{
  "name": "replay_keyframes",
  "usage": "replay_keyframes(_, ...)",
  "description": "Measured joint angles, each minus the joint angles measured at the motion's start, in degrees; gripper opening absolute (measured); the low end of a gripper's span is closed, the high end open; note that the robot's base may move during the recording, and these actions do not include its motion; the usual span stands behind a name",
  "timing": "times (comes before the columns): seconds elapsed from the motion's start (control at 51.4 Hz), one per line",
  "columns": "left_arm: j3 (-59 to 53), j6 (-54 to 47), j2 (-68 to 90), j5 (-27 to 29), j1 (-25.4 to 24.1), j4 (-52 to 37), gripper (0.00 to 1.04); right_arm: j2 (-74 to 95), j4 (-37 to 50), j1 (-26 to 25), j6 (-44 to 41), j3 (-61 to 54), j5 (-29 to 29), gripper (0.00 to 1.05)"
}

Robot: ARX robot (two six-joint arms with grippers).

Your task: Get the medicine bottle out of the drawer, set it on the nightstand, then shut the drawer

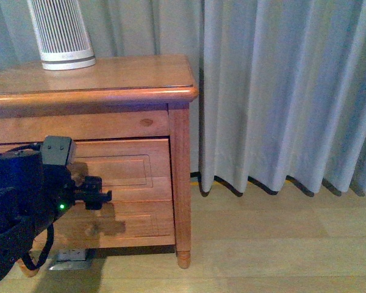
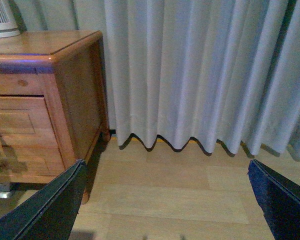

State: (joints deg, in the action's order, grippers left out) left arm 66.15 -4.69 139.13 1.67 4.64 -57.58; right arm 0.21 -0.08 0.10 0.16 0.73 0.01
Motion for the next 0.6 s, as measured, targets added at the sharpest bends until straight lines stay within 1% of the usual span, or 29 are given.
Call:
replay_keyframes(0.058, 0.04, 0.07, 0.0, 0.04, -0.02, -0.02, 0.55, 0.0, 0.0, 0.0, 0.0, 0.0, 0.0, 0.98)
replay_keyframes(0.175, 0.07, 0.07, 0.0, 0.44, -0.24, -0.15, 0.35, 0.0, 0.0, 0.0, 0.0, 0.0, 0.0, 0.98)
replay_keyframes(0.214, 0.07, 0.04, 0.0, 0.28, -0.39, -0.15, 0.3, 0.0, 0.0, 0.0, 0.0, 0.0, 0.0, 0.98)
replay_keyframes(0.253, 0.07, 0.04, 0.0, 0.28, -0.42, -0.17, 0.27, 0.0, 0.0, 0.0, 0.0, 0.0, 0.0, 0.98)
replay_keyframes(0.603, -0.42, 0.04, 0.0, -0.09, -0.44, -1.51, 0.26, 0.0, 0.0, 0.0, 0.0, 0.0, 0.0, 0.98)
